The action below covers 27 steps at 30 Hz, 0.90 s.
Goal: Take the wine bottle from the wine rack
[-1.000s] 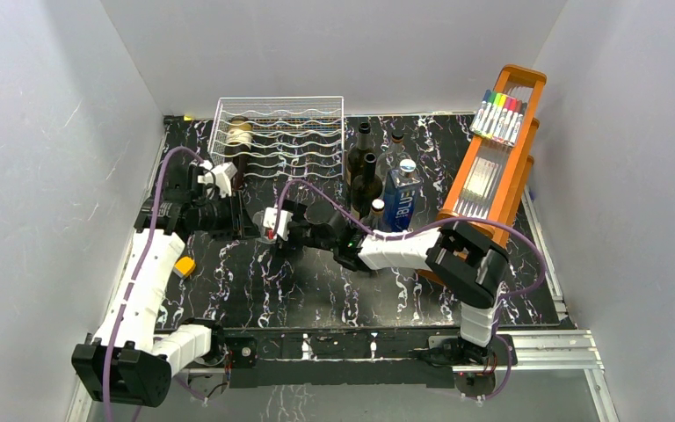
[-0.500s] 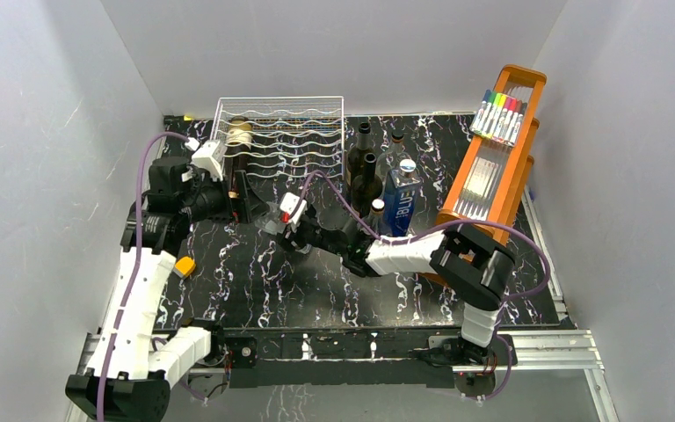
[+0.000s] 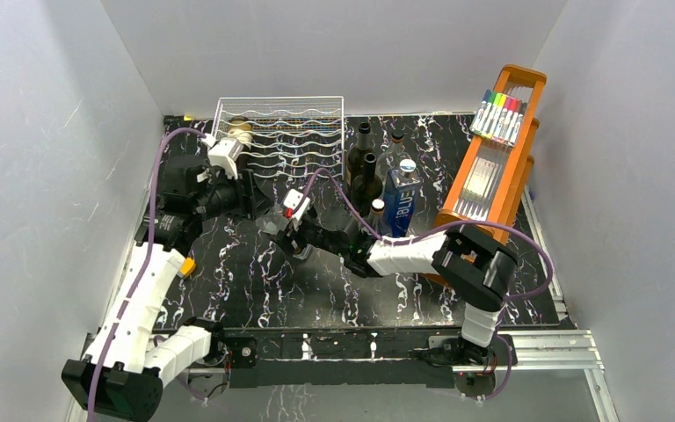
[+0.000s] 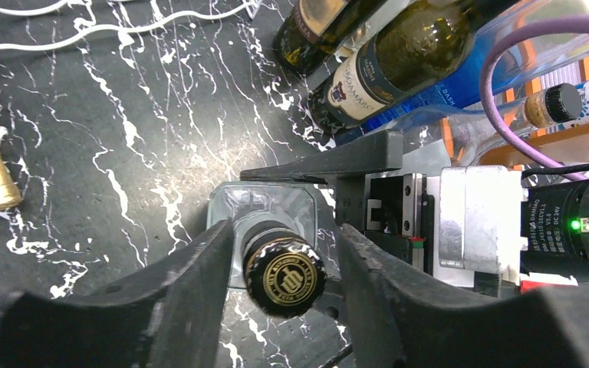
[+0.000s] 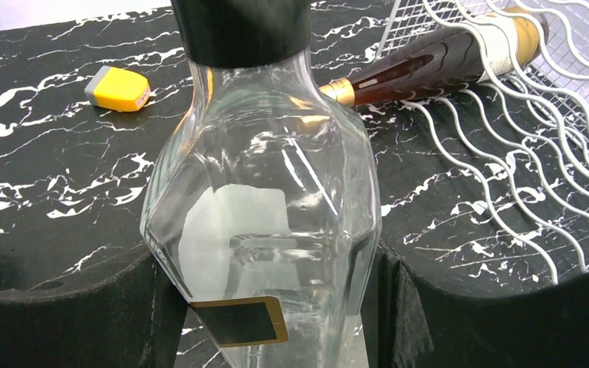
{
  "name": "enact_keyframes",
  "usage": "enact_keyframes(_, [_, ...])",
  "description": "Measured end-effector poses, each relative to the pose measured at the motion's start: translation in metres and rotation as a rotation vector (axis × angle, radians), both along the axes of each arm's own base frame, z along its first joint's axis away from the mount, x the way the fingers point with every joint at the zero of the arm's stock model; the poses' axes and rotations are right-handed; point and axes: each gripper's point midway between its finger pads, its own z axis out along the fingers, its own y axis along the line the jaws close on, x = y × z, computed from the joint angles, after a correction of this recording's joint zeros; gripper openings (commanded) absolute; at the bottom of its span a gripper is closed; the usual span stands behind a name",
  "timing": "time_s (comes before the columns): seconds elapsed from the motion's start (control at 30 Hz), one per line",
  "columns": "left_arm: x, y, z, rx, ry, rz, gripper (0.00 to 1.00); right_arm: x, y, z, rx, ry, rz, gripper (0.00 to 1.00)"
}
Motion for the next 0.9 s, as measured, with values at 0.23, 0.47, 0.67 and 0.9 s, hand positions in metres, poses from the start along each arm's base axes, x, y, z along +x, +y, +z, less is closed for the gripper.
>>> enact_keyframes(0.23, [0.006, -0.01, -0.008, 0.093, -0.033, -0.008, 0.07, -0.003, -0.01, 0.0, -0.037, 0.048, -0.019, 0.9])
enact_keyframes(0.47, [0.016, -0.019, -0.007, 0.118, -0.02, -0.014, 0.0, -0.008, -0.036, 0.03, -0.07, 0.063, -0.072, 0.98])
enact_keyframes(0.67, [0.027, -0.028, -0.007, 0.137, -0.002, -0.03, 0.0, -0.016, -0.063, 0.1, -0.037, 0.022, -0.096, 0.98])
enact_keyframes(0.9, [0.042, -0.053, -0.006, 0.191, -0.009, -0.072, 0.0, -0.025, -0.109, 0.18, 0.027, -0.06, -0.16, 0.98])
